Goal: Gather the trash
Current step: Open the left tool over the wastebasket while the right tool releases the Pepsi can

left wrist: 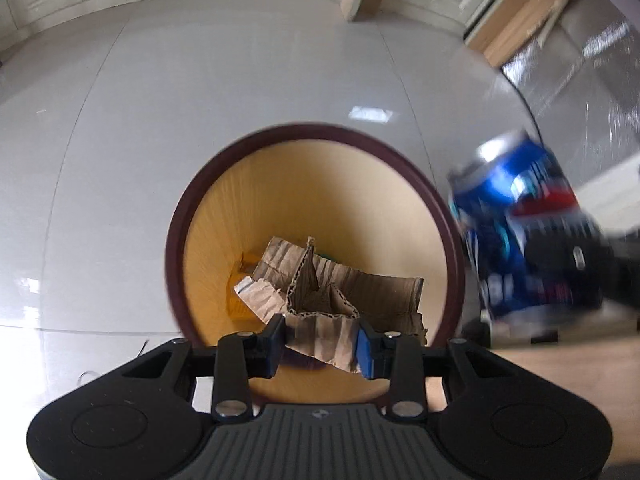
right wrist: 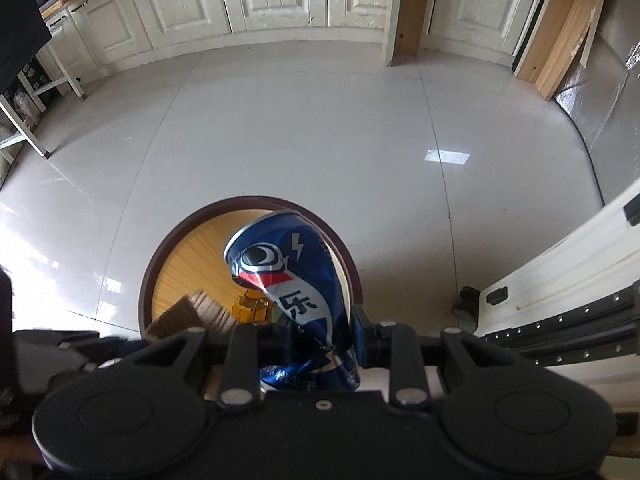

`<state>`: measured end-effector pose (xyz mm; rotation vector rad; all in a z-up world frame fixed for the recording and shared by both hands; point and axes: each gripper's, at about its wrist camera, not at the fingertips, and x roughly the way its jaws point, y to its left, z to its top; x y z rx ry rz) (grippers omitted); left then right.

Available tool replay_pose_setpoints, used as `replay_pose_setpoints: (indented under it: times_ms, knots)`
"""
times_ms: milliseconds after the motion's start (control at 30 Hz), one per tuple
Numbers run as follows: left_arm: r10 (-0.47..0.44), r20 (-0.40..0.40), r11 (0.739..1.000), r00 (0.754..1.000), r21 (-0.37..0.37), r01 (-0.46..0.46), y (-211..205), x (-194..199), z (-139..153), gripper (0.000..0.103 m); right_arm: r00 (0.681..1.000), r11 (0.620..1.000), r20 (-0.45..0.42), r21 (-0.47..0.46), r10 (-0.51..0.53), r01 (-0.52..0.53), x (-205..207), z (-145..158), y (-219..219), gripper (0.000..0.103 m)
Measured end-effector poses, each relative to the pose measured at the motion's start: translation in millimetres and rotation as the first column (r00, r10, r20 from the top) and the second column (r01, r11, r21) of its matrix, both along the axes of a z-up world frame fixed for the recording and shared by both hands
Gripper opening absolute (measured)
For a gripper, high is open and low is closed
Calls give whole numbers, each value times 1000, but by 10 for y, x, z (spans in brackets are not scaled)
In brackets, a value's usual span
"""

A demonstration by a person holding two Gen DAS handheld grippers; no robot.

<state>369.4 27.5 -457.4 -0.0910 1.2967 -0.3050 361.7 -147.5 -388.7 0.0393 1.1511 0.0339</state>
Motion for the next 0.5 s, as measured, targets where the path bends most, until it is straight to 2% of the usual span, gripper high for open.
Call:
replay_pose_setpoints:
  times_ms: [100, 167, 333, 500]
  knots:
    - [51, 39, 999, 998, -18, -50, 21, 135, -77, 45, 1000, 1000, -7, 13, -7, 7, 14, -22, -34, 29]
    - [58, 41, 998, 997, -13, -58, 8, 229, -155, 59, 1000, 1000, -4, 10, -9, 9, 37, -25, -46, 29]
    - [53, 4, 999, 999, -2, -53, -60, 233, -288, 63, 1000, 1000, -7, -6, -9, 9, 94, -103, -53, 29]
    - [-14, -27, 999, 1000, 38, 15, -34, 55, -330, 66, 999, 1000, -33, 2, -11, 11, 129, -220, -26, 29]
